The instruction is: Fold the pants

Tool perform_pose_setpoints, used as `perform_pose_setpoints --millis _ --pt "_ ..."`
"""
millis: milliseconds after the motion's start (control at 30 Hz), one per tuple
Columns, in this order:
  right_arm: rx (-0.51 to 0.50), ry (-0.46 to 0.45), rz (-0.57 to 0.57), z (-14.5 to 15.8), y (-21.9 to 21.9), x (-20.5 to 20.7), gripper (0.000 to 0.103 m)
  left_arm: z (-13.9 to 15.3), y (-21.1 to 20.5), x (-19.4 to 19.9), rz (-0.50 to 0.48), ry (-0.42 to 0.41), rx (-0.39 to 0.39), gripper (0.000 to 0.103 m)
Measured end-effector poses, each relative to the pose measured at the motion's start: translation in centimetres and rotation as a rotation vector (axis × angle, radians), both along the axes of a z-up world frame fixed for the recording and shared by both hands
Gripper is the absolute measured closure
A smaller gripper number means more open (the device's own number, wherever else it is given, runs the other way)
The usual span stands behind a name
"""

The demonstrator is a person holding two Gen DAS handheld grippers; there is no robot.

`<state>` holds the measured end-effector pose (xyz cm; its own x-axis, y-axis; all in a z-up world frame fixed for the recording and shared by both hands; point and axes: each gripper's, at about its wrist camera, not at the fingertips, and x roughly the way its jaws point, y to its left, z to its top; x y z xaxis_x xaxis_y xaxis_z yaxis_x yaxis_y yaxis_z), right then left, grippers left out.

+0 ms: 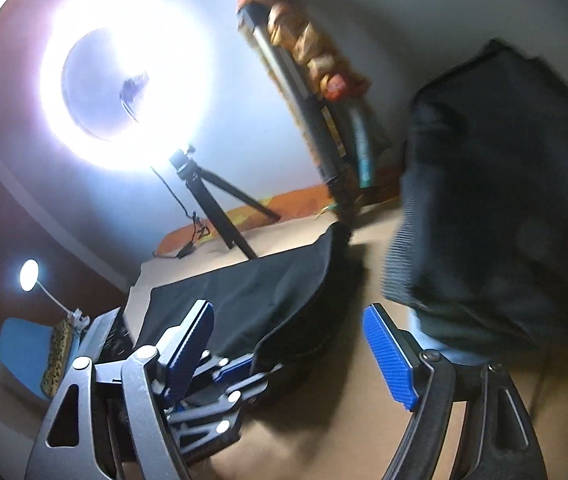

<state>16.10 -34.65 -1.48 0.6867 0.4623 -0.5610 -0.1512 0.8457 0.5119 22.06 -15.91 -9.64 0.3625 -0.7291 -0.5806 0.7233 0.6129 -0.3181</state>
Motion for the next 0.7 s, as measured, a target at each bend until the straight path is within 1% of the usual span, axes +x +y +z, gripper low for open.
perform_pose_setpoints --millis 133,200,300,367,400,467,567,633,667,700 --pt "0.002 0.099 0.003 -1.6 1.7 3.7 0.023 0.3 1.3 0.5 0.024 -0.003 -0.038 0.086" --pt "0.007 0.159 0.005 -2.6 2.8 5.4 0.023 0.2 1.4 0.8 0.022 -0.005 -0.041 0.086" --pt "-0.01 0.22 -0.019 -4.0 3.7 7.2 0.022 0.2 1.3 0.5 0.011 -0.016 -0.037 0.086" --pt "0.005 0.295 -0.037 -5.4 4.0 8.5 0.017 0.2 1.3 0.4 -0.001 -0.026 -0.033 0.086" --pt "0.022 0.345 -0.041 -6.4 4.0 9.2 0.018 0.2 1.3 0.3 -0.004 -0.028 -0.031 0.086" --pt "0.027 0.39 -0.053 -7.6 4.3 9.9 0.018 0.1 1.1 0.2 -0.014 -0.029 -0.029 0.086" --pt "0.026 0.4 -0.077 -9.1 4.4 10.6 0.018 0.1 1.2 0.1 -0.024 -0.026 -0.035 0.086" --pt "0.083 0.412 -0.077 -10.3 4.1 11.0 0.017 0.2 1.3 0.0 -0.026 -0.023 -0.036 0.086" --pt "0.105 0.382 -0.088 -10.3 3.9 11.0 0.019 0.2 1.4 0.0 -0.027 -0.018 -0.04 0.086" --pt "0.111 0.373 -0.091 -10.3 3.8 11.1 0.022 0.2 1.4 0.0 -0.026 -0.012 -0.044 0.086"
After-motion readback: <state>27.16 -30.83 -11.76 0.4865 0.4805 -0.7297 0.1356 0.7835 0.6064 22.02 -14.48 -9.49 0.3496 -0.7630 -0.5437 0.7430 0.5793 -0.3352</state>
